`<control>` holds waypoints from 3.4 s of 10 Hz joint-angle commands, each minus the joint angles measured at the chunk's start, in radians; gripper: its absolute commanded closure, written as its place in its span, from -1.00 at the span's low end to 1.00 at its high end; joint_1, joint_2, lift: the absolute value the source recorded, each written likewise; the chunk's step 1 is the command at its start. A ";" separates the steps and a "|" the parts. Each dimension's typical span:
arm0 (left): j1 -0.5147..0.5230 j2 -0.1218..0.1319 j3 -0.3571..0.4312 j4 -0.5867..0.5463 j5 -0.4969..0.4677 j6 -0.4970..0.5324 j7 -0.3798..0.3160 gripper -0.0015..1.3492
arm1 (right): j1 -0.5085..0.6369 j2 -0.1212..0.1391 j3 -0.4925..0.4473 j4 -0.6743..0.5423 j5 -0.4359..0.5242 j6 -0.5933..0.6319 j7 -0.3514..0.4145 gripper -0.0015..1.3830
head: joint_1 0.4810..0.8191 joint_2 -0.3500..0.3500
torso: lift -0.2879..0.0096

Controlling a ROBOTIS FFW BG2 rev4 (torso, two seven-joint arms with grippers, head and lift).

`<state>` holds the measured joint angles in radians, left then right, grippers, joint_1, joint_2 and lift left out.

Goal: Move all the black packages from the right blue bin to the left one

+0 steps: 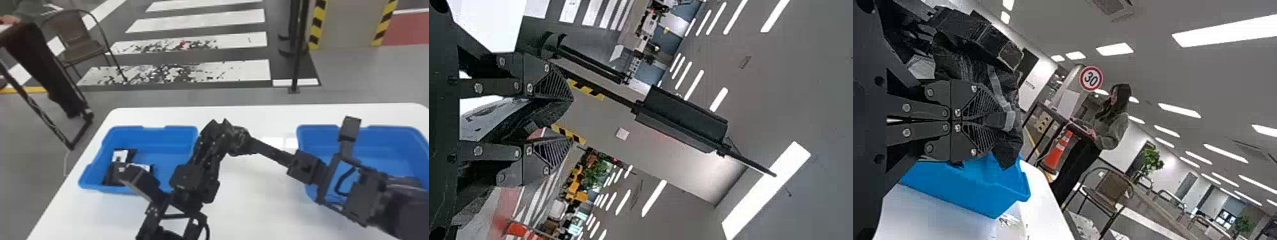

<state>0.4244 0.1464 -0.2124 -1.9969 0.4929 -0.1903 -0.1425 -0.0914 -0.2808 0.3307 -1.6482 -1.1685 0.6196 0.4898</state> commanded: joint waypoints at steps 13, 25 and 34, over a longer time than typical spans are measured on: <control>-0.066 -0.054 0.362 0.184 -0.363 -0.158 0.127 -0.53 | 0.050 -0.006 -0.111 -0.024 0.128 0.023 0.023 -0.89 | 0.27 1.00 | -0.10; 0.017 -0.038 0.232 0.032 -0.222 0.033 -0.006 -0.67 | 0.040 0.029 -0.404 -0.447 0.814 0.900 -0.502 -0.86 | 0.27 -0.15 | -0.10; 0.025 -0.038 0.228 0.032 -0.214 0.050 -0.017 -0.67 | -0.012 0.017 -0.406 -0.375 0.838 0.953 -0.600 -0.86 | 0.27 -0.29 | -0.10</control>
<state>0.4470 0.1089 0.0159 -1.9640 0.2793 -0.1399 -0.1596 -0.1029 -0.2638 -0.0754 -2.0312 -0.3316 1.5707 -0.1101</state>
